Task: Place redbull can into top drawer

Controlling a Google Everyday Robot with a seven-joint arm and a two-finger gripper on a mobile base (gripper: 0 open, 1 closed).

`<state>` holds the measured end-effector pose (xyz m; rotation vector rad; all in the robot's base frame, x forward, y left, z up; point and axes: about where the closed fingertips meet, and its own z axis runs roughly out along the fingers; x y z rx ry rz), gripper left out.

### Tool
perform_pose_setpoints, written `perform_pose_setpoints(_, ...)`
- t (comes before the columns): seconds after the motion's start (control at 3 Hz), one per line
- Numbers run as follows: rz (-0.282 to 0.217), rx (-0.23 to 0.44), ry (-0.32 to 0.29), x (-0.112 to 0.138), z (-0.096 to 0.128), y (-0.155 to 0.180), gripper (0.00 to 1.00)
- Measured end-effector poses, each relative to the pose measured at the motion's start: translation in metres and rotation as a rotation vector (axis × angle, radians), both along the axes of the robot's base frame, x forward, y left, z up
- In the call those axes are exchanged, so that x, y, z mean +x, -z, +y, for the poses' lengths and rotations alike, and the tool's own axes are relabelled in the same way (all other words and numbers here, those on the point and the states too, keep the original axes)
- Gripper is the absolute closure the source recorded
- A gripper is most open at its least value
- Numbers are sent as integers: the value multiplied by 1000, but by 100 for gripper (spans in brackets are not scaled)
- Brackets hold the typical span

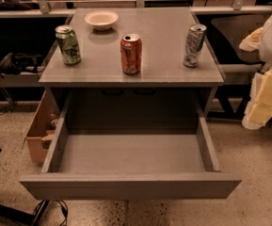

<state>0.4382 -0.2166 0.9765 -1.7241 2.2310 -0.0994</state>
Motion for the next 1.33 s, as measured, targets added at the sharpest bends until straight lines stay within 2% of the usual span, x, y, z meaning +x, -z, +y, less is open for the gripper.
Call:
perform_pose_setpoints(0.33, -17, 4, 1, 3, 0, -2, 0)
perform_pose_setpoints(0.67, -79, 74, 19, 27, -12, -7, 0)
perform_pose_setpoints(1.0, -192, 222, 45, 70, -40, -10, 0)
perform_pose_setpoints(1.33, -333, 414, 46, 119, -64, -4, 0)
